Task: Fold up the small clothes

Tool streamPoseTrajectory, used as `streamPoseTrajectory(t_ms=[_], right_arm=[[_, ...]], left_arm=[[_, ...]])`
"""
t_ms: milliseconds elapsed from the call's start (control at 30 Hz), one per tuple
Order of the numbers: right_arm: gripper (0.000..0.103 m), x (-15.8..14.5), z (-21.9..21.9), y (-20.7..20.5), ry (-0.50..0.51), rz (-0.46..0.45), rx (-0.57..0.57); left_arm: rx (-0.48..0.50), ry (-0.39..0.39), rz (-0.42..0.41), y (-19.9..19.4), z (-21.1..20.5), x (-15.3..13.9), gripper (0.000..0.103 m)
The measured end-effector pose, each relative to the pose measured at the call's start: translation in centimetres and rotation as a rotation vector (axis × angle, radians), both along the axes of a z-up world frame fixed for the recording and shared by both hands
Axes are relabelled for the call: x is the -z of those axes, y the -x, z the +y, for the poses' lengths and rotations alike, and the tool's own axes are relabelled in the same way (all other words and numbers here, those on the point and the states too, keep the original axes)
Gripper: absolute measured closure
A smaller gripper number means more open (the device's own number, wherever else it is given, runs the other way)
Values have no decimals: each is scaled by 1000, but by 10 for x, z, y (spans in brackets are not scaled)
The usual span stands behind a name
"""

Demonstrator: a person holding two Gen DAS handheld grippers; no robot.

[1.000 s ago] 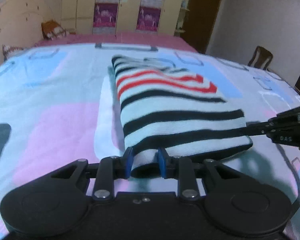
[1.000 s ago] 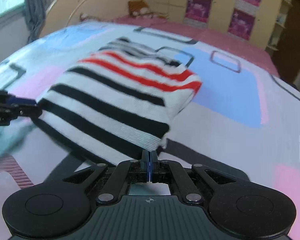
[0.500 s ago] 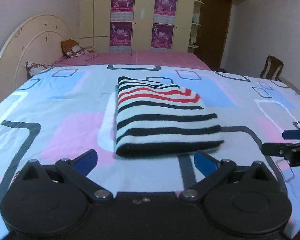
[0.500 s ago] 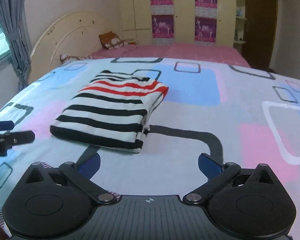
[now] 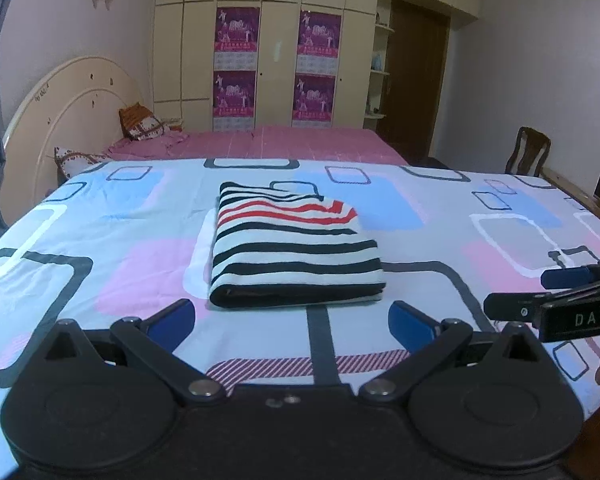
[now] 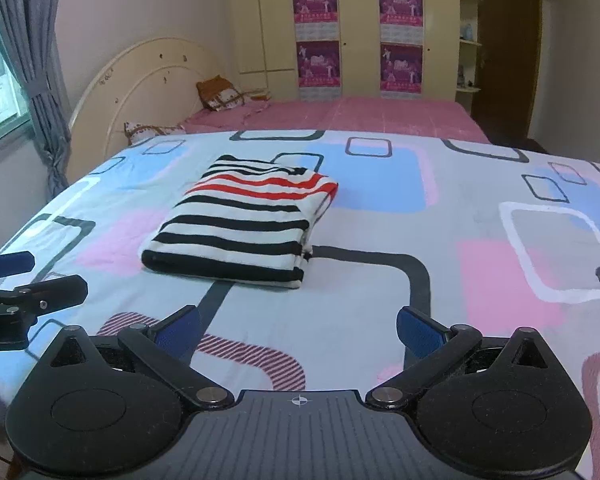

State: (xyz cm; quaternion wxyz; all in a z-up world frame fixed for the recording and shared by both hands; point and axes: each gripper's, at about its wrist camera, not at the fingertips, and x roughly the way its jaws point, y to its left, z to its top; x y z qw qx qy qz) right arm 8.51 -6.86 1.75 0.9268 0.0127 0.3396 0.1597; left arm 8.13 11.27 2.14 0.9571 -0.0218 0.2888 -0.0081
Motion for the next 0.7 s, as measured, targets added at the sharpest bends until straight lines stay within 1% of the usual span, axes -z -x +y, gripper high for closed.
streamPoseTrajectory(t_ms=[133,200,433,700], right_arm=[[0,-9,-5,21,0,-11,6],[0,-14,-10,33,-13,-20,14],[0,-31,-26,67,-42,-42,45],[0,-35,-35,93,-54,-57,70]], left_arm=[[1,-4,-16,16,-9,-8,0],[13,-8,-25,27,-14,-13,0],[12,-14,-59,58,-25,-28,0],[9,-7,-65,79,-24,-32,0]])
